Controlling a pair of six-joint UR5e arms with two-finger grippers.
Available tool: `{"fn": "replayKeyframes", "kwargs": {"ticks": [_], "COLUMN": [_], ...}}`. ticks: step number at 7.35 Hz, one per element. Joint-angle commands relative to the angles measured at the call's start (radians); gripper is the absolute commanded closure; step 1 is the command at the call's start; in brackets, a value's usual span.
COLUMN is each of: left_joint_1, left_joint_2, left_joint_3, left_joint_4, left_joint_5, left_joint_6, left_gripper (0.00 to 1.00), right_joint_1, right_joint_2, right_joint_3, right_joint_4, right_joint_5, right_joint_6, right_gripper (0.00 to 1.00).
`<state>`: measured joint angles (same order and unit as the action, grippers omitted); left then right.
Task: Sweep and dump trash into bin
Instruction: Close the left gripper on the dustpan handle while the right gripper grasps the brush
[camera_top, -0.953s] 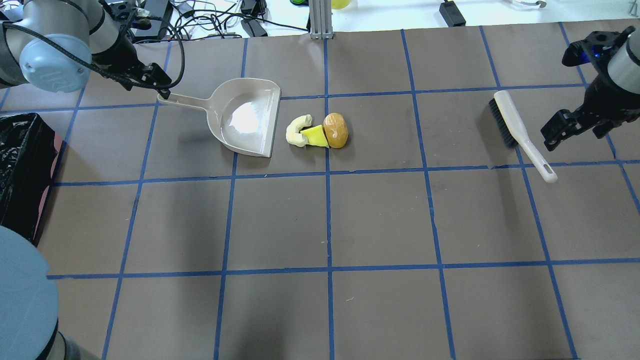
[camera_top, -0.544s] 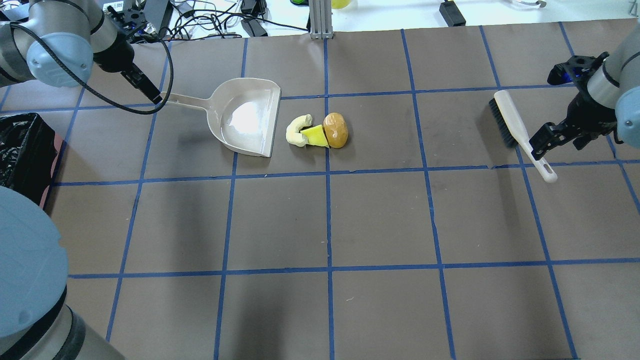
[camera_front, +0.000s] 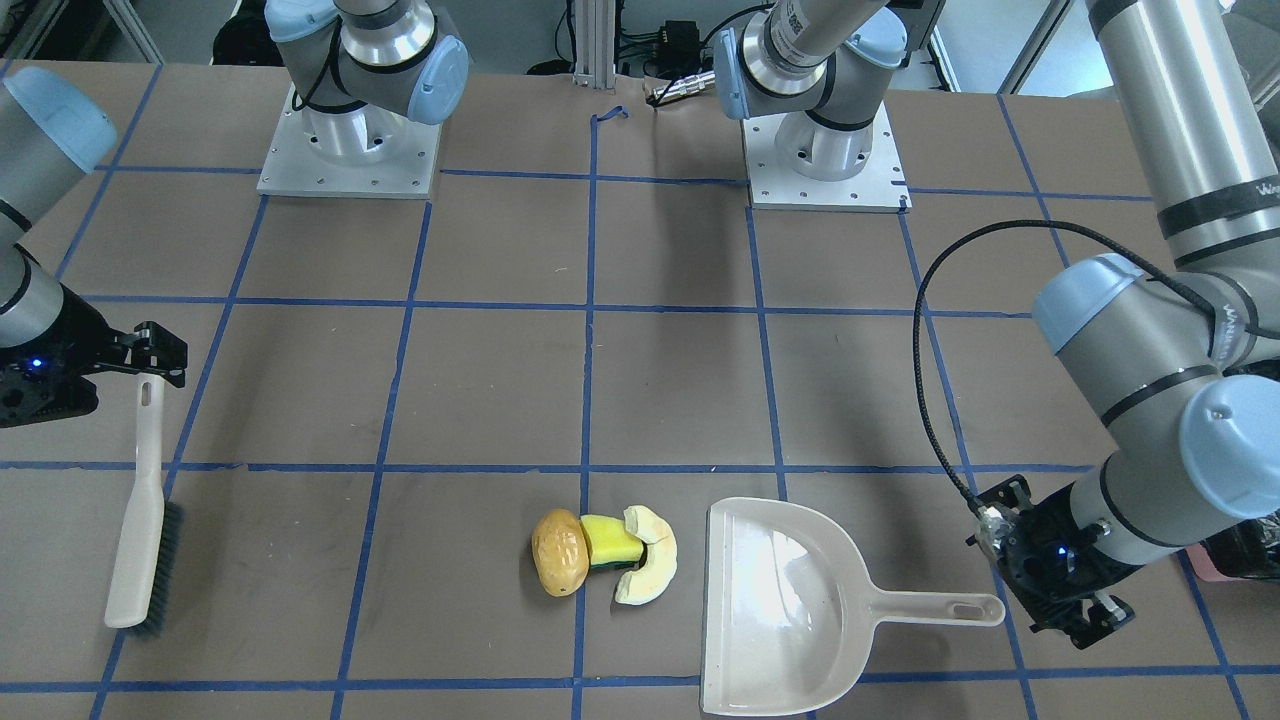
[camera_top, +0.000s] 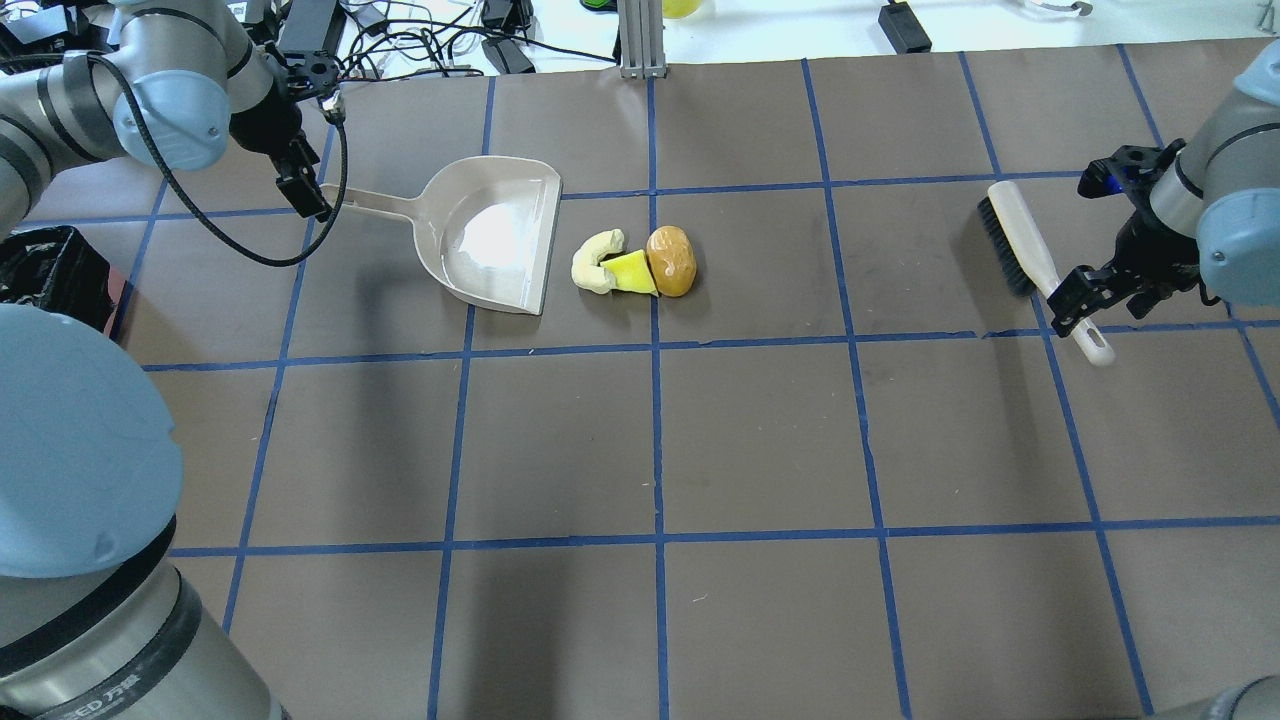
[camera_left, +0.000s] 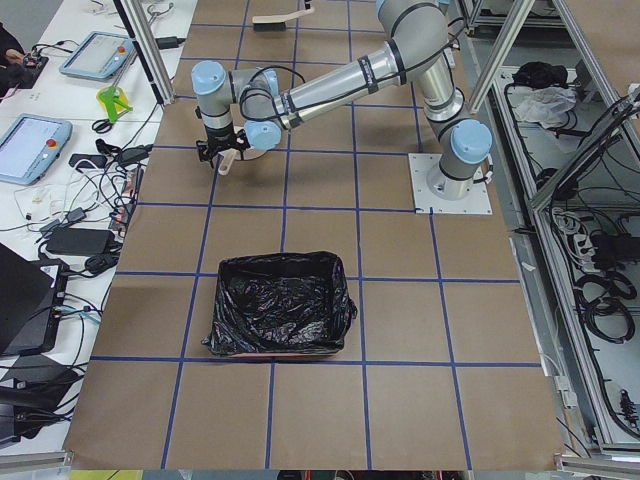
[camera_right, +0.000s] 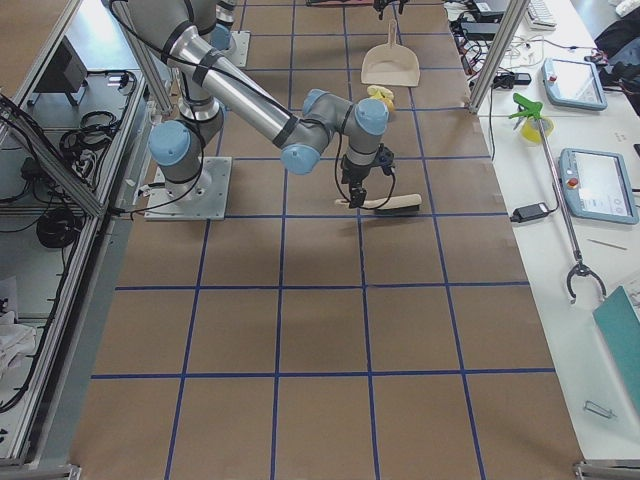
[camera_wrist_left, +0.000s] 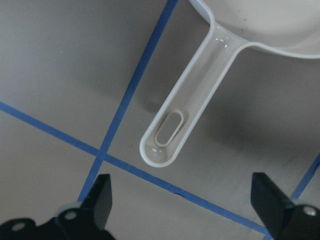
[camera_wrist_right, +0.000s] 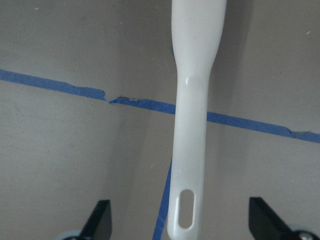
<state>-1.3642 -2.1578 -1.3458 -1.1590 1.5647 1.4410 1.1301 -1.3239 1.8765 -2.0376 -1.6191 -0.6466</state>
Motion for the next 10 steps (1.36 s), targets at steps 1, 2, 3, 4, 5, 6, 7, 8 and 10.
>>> {"fn": "replayKeyframes", "kwargs": {"ticks": [1, 2, 3, 4, 5, 6, 7, 8, 10], "left_joint_1": [-0.042, -0.039, -0.038, -0.039, -0.044, -0.044, -0.044, -0.042, -0.041], "left_joint_2": [-0.026, -0.034, -0.048, -0.057, -0.057, -0.056, -0.059, -0.059, -0.062], "left_joint_3": [0.036, 0.036, 0.037, 0.036, 0.027, 0.027, 0.017, 0.016, 0.013], "left_joint_4": [0.005, 0.036, 0.054, 0.054, 0.054, 0.054, 0.053, 0.053, 0.035], "left_joint_5": [0.018, 0.02, 0.018, 0.02, 0.018, 0.018, 0.02, 0.018, 0.021], "left_joint_6": [0.054, 0.112, 0.119, 0.118, 0.116, 0.118, 0.118, 0.122, 0.122], "left_gripper": [0.06, 0.06, 0.06, 0.06, 0.08, 0.09, 0.09, 0.09, 0.09], "right_joint_1": [-0.001, -0.001, -0.001, -0.001, -0.001, -0.001, -0.001, -0.001, -0.001], "right_joint_2": [0.041, 0.052, 0.052, 0.057, 0.06, 0.06, 0.06, 0.061, 0.061], "right_joint_3": [0.001, 0.003, 0.001, 0.001, 0.001, 0.001, 0.001, 0.001, -0.002], "right_joint_4": [-0.016, -0.025, -0.026, -0.026, -0.026, -0.026, -0.026, -0.026, -0.024], "right_joint_5": [-0.002, -0.002, -0.002, -0.002, -0.002, -0.002, -0.002, -0.004, -0.019], "right_joint_6": [0.004, 0.004, 0.004, 0.004, 0.004, 0.004, 0.004, -0.004, 0.007], "right_gripper": [0.05, 0.09, 0.21, 0.34, 0.34, 0.34, 0.34, 0.67, 1.0]}}
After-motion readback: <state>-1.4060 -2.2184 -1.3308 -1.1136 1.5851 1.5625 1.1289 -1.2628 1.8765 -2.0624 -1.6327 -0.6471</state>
